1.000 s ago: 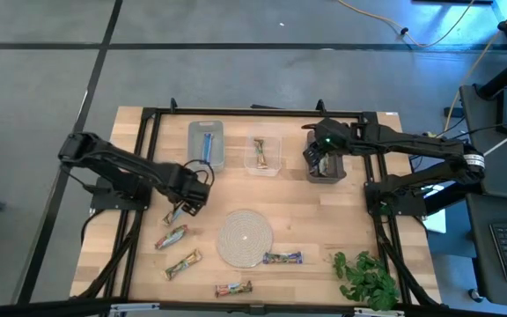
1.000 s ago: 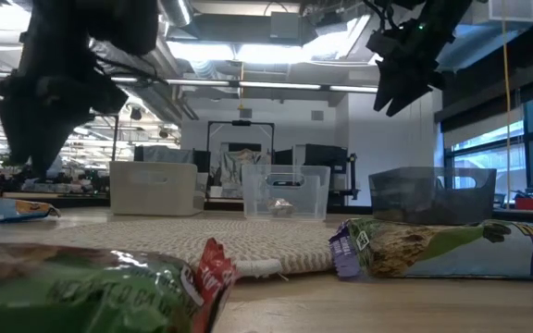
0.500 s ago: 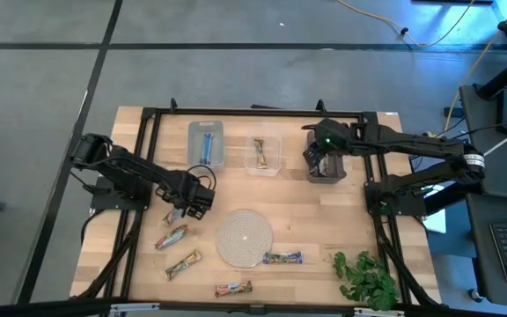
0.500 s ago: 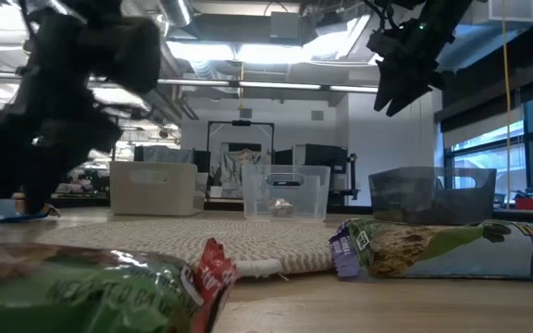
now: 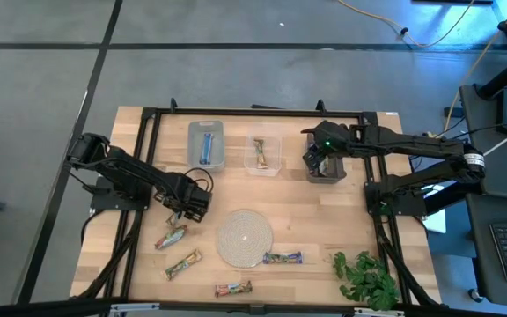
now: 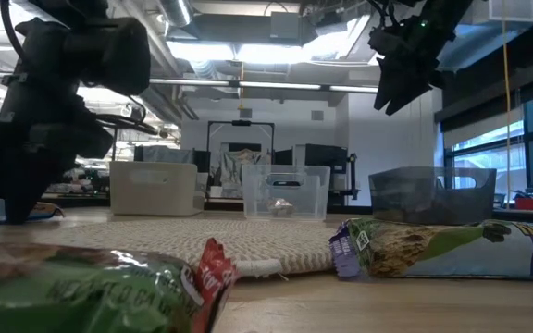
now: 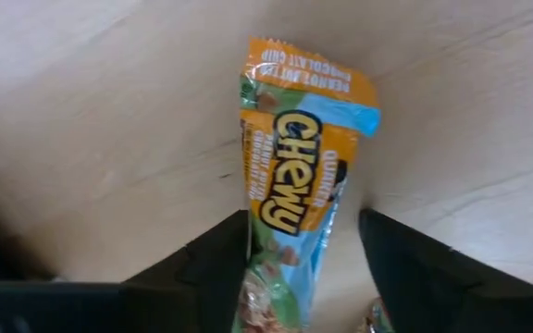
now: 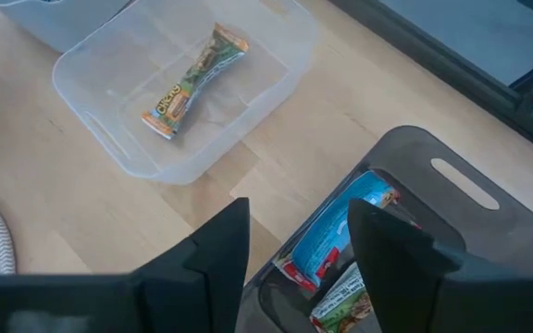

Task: Pick and place Granola Bars by type
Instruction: Put the yellow granola bar into the transparent bin

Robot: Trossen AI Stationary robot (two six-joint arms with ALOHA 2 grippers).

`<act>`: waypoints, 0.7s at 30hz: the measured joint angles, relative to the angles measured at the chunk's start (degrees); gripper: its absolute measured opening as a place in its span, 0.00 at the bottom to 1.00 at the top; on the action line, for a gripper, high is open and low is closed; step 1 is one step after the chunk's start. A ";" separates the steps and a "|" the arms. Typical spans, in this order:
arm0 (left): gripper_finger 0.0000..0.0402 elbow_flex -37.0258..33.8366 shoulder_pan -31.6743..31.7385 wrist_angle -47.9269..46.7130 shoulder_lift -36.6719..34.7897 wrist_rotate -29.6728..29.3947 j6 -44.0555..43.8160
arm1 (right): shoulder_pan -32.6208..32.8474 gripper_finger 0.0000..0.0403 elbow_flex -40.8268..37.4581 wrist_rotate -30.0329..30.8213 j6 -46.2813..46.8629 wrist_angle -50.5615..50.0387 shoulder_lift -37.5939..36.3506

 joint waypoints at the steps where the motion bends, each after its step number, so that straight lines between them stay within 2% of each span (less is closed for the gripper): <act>1: 0.46 0.00 0.00 0.18 0.00 -0.10 0.00 | 0.00 0.46 0.00 0.00 0.00 0.00 0.00; 10: 0.26 0.02 -0.11 0.87 0.07 -1.45 -0.64 | 0.00 0.46 0.00 0.00 -0.04 0.01 0.00; 21: 0.18 -0.14 -0.39 0.67 -1.47 -2.97 -0.37 | 0.00 0.46 -0.02 0.00 -0.24 0.00 0.00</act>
